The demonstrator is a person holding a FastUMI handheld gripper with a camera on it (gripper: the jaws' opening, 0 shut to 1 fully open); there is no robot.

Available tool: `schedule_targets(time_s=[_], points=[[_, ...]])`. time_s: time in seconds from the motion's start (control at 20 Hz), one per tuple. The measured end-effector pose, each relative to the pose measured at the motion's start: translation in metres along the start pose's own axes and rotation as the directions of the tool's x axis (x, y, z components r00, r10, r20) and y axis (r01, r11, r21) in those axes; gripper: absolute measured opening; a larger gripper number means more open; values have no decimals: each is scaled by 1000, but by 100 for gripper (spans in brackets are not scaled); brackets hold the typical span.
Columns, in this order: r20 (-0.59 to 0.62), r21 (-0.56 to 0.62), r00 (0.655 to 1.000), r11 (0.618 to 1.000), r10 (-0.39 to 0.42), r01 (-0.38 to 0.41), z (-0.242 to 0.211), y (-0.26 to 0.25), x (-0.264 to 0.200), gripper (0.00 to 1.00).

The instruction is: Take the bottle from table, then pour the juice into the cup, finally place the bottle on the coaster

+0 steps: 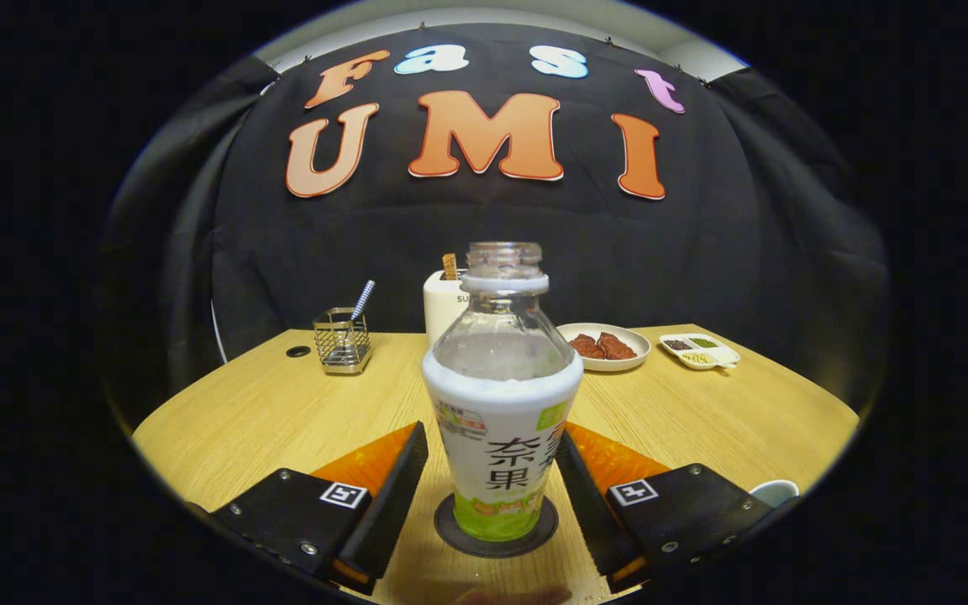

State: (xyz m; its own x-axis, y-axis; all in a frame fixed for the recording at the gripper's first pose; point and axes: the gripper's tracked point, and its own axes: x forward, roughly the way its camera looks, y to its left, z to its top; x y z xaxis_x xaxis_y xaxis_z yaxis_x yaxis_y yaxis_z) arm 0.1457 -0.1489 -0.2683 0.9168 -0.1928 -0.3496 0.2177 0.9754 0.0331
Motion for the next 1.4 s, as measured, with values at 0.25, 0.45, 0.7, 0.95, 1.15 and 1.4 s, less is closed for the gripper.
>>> schedule_targets(time_s=[0.25, 0.45, 0.7, 0.95, 1.15, 1.4], points=[[38, 27, 999, 1000, 1, -2, 17, 6, -35, 97], [159, 25, 987, 1000, -1, -3, 59, 14, -79, 97], [199, -71, 979, 997, 46, -32, 100, 59, -138, 97], [229, -143, 966, 986, 122, -90, 134, 130, -201, 97], [267, -165, 950, 979, 164, -123, 161, 168, -236, 99], [318, -118, 930, 981, 185, -155, 186, 177, -269, 99]])
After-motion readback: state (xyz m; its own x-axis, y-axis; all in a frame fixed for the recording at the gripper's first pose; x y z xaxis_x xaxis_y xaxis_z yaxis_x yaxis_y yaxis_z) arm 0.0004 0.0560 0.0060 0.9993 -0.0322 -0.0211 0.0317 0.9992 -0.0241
